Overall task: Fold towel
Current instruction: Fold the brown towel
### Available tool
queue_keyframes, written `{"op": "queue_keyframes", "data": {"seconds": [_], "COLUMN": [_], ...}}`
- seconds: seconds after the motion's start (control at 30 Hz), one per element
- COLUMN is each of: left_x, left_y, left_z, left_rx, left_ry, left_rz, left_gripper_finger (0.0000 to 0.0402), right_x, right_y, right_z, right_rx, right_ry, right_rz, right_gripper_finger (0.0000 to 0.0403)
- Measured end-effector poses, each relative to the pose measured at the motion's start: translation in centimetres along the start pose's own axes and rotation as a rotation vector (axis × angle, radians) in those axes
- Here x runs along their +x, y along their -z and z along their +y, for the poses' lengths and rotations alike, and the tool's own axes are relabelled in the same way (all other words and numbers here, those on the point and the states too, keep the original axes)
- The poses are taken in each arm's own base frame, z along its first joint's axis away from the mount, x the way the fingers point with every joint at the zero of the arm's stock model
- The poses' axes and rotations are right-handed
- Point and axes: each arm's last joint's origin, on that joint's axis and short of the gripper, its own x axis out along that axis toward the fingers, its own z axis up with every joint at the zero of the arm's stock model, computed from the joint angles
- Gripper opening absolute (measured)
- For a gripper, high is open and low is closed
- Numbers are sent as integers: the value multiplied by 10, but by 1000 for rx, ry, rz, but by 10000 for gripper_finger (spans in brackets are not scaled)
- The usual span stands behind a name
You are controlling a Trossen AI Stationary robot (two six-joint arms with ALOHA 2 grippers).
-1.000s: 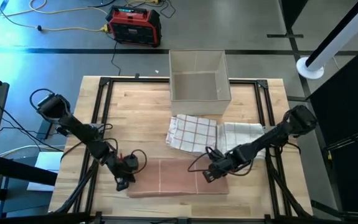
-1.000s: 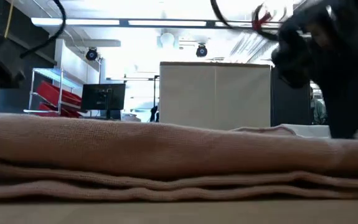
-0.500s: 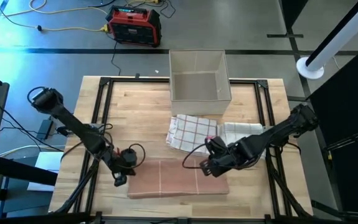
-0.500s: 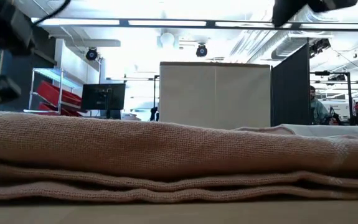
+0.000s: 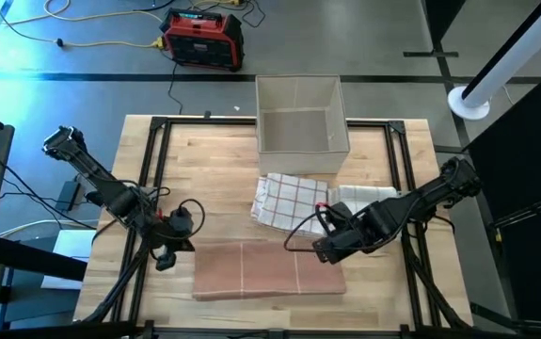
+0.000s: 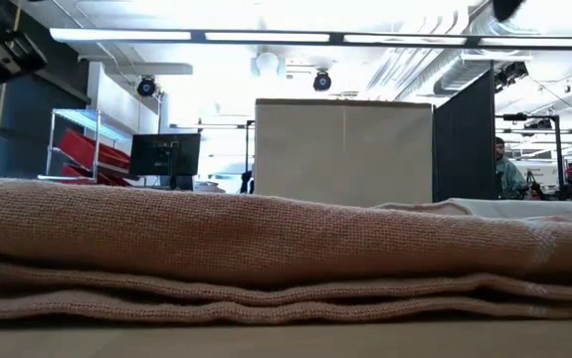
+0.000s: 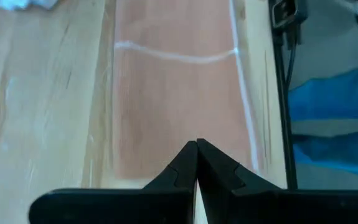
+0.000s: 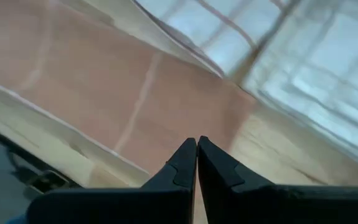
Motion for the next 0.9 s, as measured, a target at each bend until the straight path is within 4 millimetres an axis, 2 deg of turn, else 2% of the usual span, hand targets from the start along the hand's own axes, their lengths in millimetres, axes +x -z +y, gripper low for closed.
{"op": "queue_keyframes", "data": {"seconds": [0.13,0.27,0.43,0.6,0.7,0.9], "left_x": [8,11,15,30,39,49], "left_y": [8,8,14,33,45,53], "left_z": [0,-4,-2,4,6,6], "left_rx": [-29,-58,-111,-144,-146,-109], "left_ry": [-16,6,0,-10,-32,-93], "left_rz": [62,52,146,259,308,309], "left_gripper_finger": [4,33,91,130,134,124], "right_x": [11,26,51,82,95,101], "right_y": [4,7,15,27,30,28], "right_z": [-5,-9,-12,-17,-22,-30], "right_rx": [32,58,108,113,124,175], "right_ry": [44,76,82,39,37,96], "right_rz": [5,56,185,245,251,192], "right_gripper_finger": [0,16,75,135,154,164]}}
